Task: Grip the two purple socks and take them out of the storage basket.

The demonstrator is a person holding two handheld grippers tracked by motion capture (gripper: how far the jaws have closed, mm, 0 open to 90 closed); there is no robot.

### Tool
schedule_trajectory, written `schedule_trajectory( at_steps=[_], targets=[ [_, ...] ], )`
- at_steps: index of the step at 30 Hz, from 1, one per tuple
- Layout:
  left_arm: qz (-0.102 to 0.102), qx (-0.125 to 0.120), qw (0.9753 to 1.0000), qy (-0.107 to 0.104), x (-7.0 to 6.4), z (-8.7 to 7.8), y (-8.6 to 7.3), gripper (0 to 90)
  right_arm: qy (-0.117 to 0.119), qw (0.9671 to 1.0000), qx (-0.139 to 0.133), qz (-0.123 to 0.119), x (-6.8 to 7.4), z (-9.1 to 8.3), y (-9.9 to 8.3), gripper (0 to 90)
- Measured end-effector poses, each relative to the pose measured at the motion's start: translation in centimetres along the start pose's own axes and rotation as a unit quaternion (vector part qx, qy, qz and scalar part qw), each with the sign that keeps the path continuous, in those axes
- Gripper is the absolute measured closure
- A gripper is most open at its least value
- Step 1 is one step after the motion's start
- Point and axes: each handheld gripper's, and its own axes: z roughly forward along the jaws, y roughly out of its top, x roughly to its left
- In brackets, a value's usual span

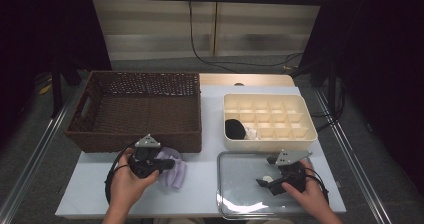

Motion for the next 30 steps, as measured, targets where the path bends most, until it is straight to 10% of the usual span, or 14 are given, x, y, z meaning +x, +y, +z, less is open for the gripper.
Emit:
schedule_trajectory(
  at_steps=[7, 17, 24, 30],
  targets=[
    [-0.006, 0.021, 0.9995, -0.023, 0.1, 1.7, -1.0, 77.9, 0.0, 1.0, -0.001, -0.002, 0.0, 0.0, 0.0, 14.0],
    [0.042, 0.001, 0.9984, -0.038, -0.6, 3.2, -1.2, 59.7, 0.0, 1.0, -0.001, -0.002, 0.0, 0.0, 0.0, 14.0],
    [0.085, -0.004, 0.9959, -0.031, -1.1, 3.6, -1.4, 66.6, 0.0, 1.0, -0.001, -0.002, 0.0, 0.0, 0.0, 14.0],
    [0.071, -0.012, 0.9967, -0.038, -0.7, 3.7, -1.6, 78.8, 0.0, 1.0, -0.001, -0.002, 0.0, 0.0, 0.0, 13.9]
  ],
)
